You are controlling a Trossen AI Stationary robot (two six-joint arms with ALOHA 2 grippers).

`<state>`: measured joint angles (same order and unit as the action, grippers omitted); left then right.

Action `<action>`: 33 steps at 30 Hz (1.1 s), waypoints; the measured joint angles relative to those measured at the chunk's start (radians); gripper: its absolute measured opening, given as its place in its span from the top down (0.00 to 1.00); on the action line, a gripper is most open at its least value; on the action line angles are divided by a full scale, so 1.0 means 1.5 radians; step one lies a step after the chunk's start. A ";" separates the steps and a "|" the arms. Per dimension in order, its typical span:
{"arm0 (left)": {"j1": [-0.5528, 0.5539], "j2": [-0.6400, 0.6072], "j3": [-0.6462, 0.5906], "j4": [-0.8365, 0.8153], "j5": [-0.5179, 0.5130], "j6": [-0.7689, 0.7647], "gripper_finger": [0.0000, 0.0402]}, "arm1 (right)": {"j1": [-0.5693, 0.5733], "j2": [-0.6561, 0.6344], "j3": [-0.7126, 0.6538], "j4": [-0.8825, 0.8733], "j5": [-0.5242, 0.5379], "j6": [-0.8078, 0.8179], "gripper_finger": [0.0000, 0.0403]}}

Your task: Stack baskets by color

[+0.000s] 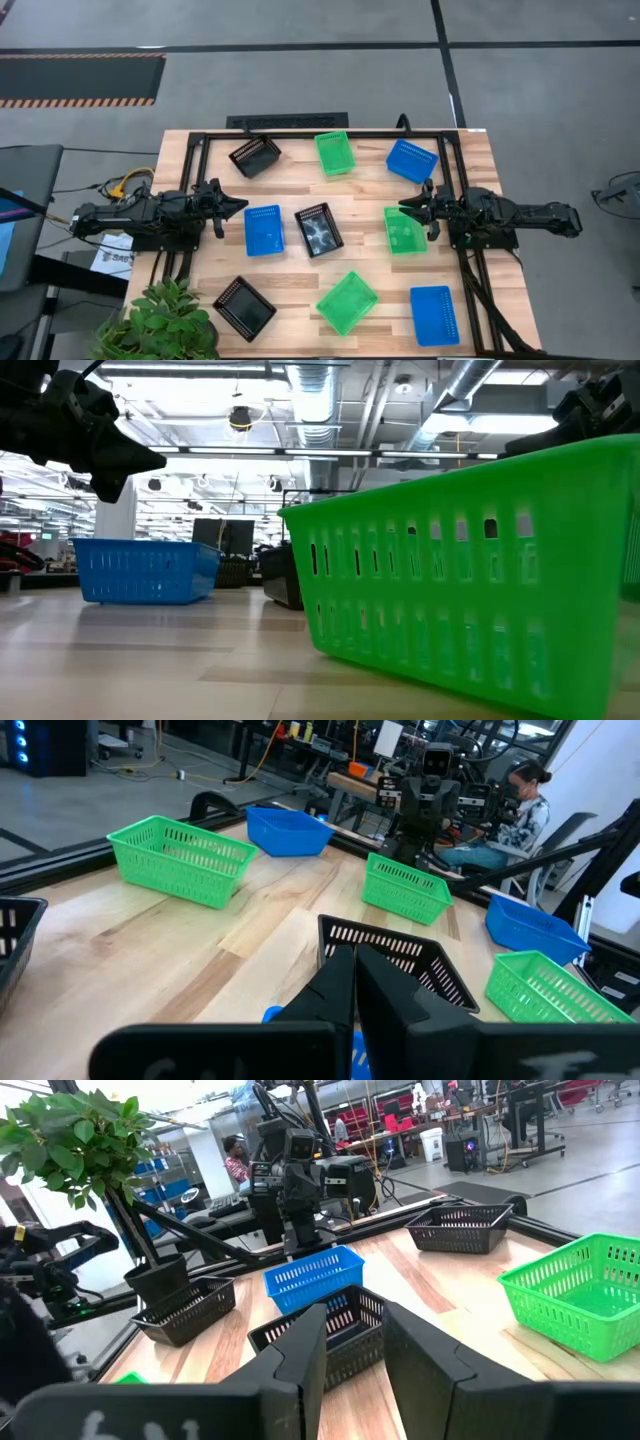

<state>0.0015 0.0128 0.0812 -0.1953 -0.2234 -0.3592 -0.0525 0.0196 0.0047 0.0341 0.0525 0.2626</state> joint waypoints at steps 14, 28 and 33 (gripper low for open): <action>0.000 0.000 -0.001 0.005 0.000 -0.003 1.00 | 0.000 0.000 0.000 0.000 0.000 0.000 0.70; 0.000 0.000 -0.002 0.017 -0.017 -0.160 1.00 | 0.000 0.000 0.000 0.000 0.000 0.000 0.70; 0.000 0.000 -0.002 0.017 -0.018 -0.227 1.00 | 0.000 0.000 0.000 0.000 0.000 0.000 0.70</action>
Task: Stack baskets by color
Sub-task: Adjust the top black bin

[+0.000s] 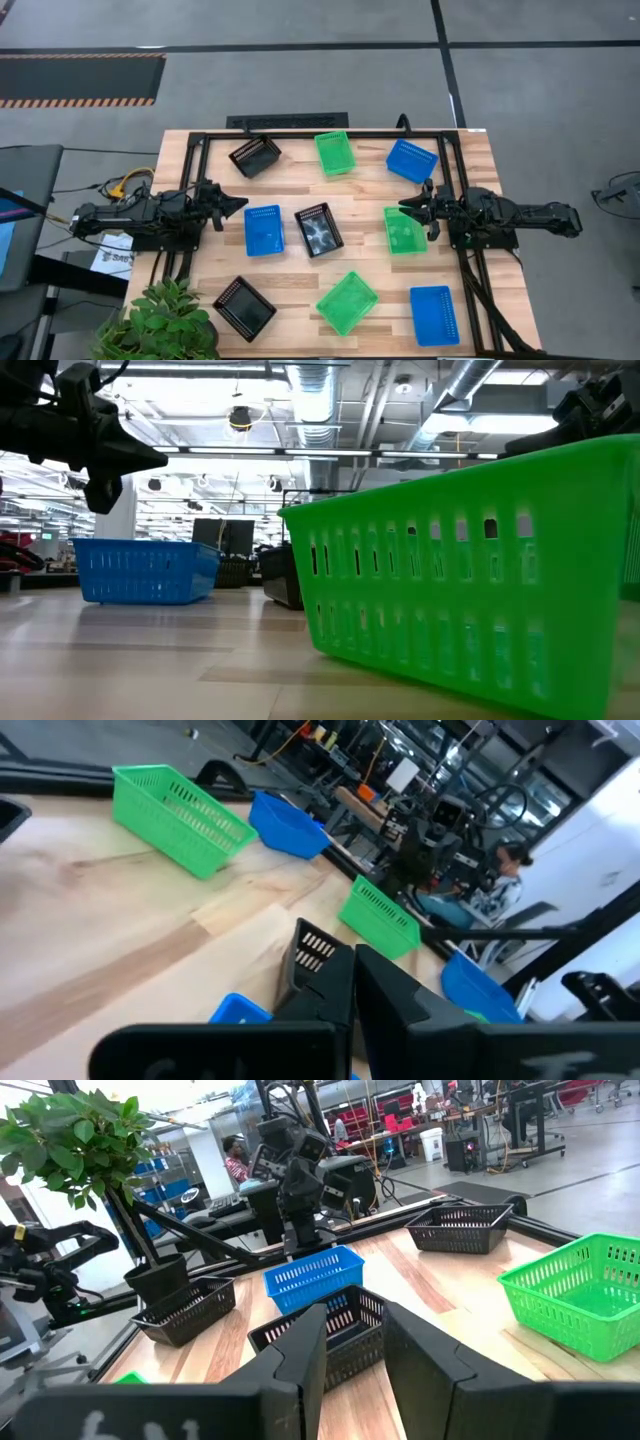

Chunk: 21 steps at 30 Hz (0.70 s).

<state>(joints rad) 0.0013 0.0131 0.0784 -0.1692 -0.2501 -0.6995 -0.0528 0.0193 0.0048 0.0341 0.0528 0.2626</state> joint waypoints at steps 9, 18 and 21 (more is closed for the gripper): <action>0.000 0.000 0.000 0.004 -0.006 -0.121 1.00 | -0.007 0.000 0.000 0.008 0.000 0.014 0.70; 0.000 0.000 0.000 0.005 -0.021 -0.314 1.00 | -0.015 0.000 0.000 0.031 0.042 0.213 0.70; 0.000 0.000 0.000 0.006 -0.036 -0.320 1.00 | -0.022 0.000 0.001 0.038 0.044 0.264 0.70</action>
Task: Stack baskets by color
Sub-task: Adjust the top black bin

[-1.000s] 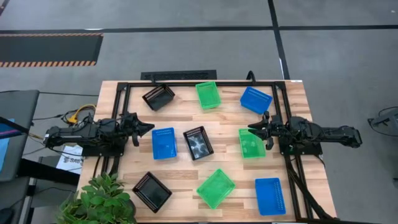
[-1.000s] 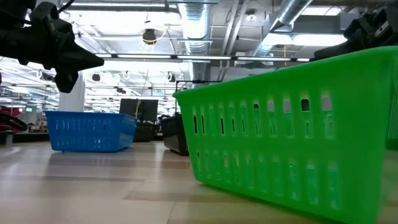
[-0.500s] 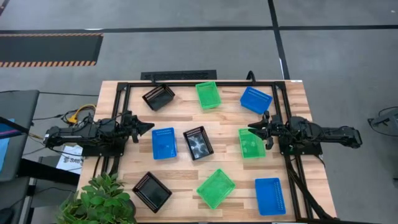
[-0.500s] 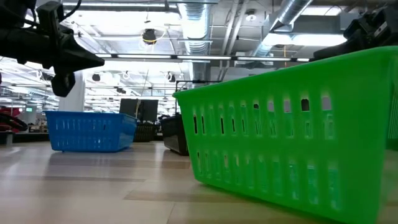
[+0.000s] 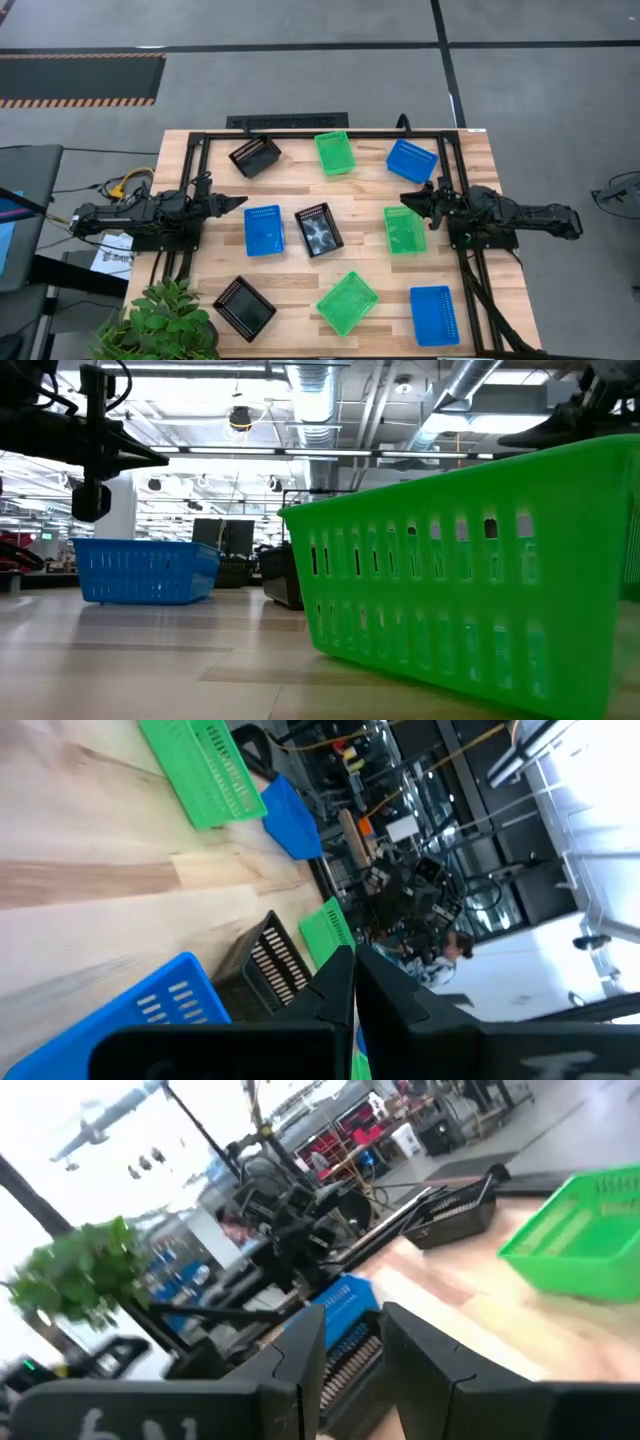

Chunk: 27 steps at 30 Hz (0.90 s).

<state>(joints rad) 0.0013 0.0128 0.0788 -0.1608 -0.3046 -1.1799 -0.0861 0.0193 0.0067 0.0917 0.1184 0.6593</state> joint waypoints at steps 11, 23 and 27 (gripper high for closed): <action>0.000 0.000 0.001 0.003 -0.088 -0.005 1.00 | -0.001 0.000 0.002 0.016 0.010 0.079 0.70; 0.000 0.015 0.011 0.342 -0.082 0.125 0.73 | -0.032 0.000 0.015 0.182 0.071 0.104 0.43; 0.000 0.063 0.063 0.359 -0.085 0.165 0.60 | -0.052 0.000 0.052 0.206 0.083 0.081 0.34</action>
<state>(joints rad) 0.0013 0.1074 0.1738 0.3774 -0.4319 -0.9327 -0.1642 0.0196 0.0844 0.4005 0.2424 0.7810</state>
